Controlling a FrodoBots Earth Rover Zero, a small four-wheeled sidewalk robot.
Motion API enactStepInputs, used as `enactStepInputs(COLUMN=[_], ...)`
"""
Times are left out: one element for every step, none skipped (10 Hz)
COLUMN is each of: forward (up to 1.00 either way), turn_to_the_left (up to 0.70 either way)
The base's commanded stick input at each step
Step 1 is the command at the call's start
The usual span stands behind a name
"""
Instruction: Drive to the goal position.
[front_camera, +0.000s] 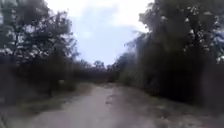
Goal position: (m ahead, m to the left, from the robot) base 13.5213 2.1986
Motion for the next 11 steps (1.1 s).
enactStepInputs(forward=[0.85,0.85,0.85,0.85,0.85,0.85,0.85,0.85,0.85,0.85,0.85], turn_to_the_left=[0.0,0.0,0.0,0.0,0.0,0.0,0.0,0.0,0.0,0.0,0.0])
